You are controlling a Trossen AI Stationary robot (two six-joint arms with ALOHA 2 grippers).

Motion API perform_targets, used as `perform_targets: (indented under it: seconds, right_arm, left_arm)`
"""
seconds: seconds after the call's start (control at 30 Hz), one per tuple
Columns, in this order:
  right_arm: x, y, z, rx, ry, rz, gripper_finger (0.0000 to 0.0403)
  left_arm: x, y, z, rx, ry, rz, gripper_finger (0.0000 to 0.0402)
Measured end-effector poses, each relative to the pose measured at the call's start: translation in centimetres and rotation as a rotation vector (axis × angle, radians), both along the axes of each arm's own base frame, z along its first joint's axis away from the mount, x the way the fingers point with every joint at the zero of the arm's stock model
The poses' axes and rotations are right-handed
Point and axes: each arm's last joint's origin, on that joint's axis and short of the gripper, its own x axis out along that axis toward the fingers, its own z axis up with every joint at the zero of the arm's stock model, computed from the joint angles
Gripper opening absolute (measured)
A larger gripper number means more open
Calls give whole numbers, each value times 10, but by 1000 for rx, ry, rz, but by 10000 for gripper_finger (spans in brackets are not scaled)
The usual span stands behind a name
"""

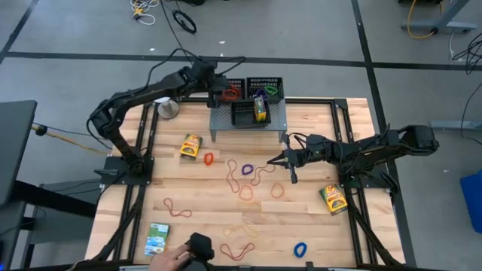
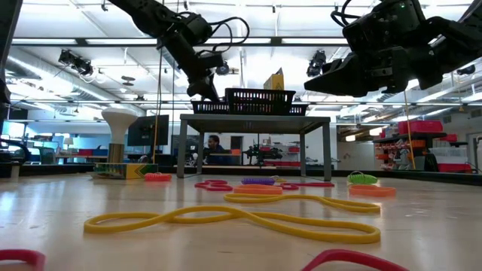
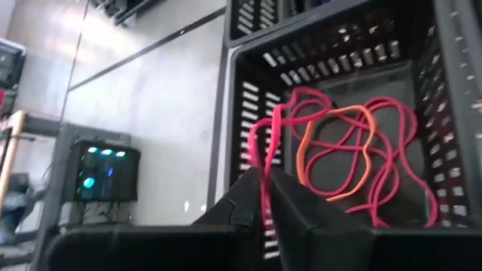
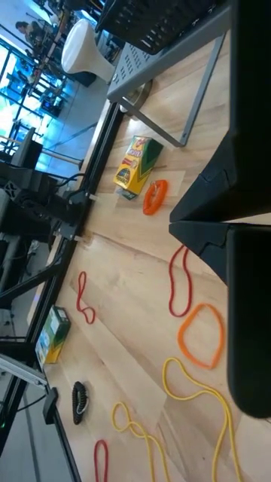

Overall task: Pick & Place Office Desk Supplies
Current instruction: Put the red rubber band into the top left black basket on the shelf

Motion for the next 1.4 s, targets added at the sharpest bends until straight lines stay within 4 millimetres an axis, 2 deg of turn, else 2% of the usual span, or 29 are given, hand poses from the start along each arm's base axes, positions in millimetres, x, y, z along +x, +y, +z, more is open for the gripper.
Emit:
perform_targets:
  seconds: [0.27, 0.43, 0.83, 0.97, 1.17, 1.27, 1.4]
  right_arm:
    - [0, 0, 0, -1, 0, 0, 7]
    - [0, 0, 0, 0, 0, 0, 7]
    - [0, -6, 0, 9, 2, -29, 7]
    - [0, -6, 0, 11, 2, -30, 7]
    - [0, -6, 0, 8, 0, -30, 7]
    - [0, -6, 1, 6, -14, -29, 7]
    - [0, -6, 2, 6, -19, -29, 7]
  left_arm:
    - [10, -12, 1, 17, -10, 7, 102]
    - [14, -25, 10, 20, -59, -15, 115]
    - [-7, -40, 41, -50, -203, -27, 114]
    - [-17, -40, 46, -135, -264, -24, 114]
    - [-26, -37, 46, -197, -267, 13, 107]
    - [-25, -33, 43, -207, -269, 17, 87]
    - [-27, -19, 35, -326, -336, 67, 51]
